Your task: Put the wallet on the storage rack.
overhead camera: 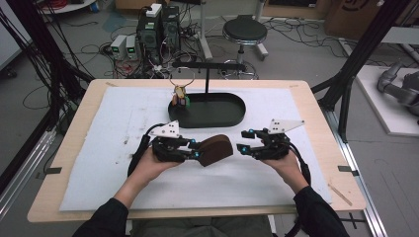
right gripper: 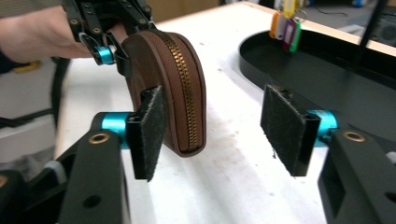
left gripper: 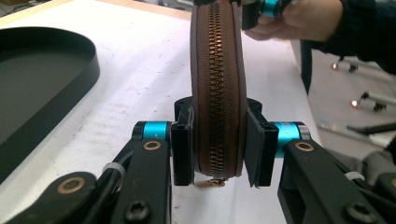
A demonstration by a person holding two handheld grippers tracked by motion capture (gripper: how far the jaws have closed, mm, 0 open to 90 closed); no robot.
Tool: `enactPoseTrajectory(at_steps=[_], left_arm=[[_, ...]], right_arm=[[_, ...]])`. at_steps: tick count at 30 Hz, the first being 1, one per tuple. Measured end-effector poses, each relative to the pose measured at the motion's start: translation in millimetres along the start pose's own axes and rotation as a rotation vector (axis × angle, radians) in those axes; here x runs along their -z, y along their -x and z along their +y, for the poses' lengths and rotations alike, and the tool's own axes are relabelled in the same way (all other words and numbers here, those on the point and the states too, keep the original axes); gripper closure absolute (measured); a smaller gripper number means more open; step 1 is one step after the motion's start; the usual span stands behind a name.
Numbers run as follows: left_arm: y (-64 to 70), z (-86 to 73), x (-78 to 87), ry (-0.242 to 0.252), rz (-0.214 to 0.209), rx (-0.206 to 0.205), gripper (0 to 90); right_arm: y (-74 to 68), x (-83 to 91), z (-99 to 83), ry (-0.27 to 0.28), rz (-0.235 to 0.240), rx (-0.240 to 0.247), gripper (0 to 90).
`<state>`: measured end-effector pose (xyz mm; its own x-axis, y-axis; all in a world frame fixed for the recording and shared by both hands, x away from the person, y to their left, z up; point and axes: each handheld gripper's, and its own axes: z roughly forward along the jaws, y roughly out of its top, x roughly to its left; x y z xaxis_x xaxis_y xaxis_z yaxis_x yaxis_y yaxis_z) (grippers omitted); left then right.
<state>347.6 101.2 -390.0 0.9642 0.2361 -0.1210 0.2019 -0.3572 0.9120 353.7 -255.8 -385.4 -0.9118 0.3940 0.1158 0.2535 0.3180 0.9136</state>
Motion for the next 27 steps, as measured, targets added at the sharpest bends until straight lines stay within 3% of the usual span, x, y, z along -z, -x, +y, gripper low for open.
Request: enactPoseTrajectory(at_steps=[4, 11, 27], left_arm=[[5.5, 6.5, 4.4, -0.026, -0.006, -0.023, 67.5], [8.4, 12.5, 7.7, -0.064, -0.032, -0.041, 67.5], [16.0, 14.4, -3.0, -0.12, -0.078, -0.092, 67.4]], right_arm=[[-1.6, -0.8, 2.2, -0.003, 0.057, -0.004, 36.5], [-9.2, -7.9, 6.5, -0.024, 0.145, 0.004, 36.0], [-21.0, -27.3, 7.4, -0.095, 0.231, 0.031, 44.1]])
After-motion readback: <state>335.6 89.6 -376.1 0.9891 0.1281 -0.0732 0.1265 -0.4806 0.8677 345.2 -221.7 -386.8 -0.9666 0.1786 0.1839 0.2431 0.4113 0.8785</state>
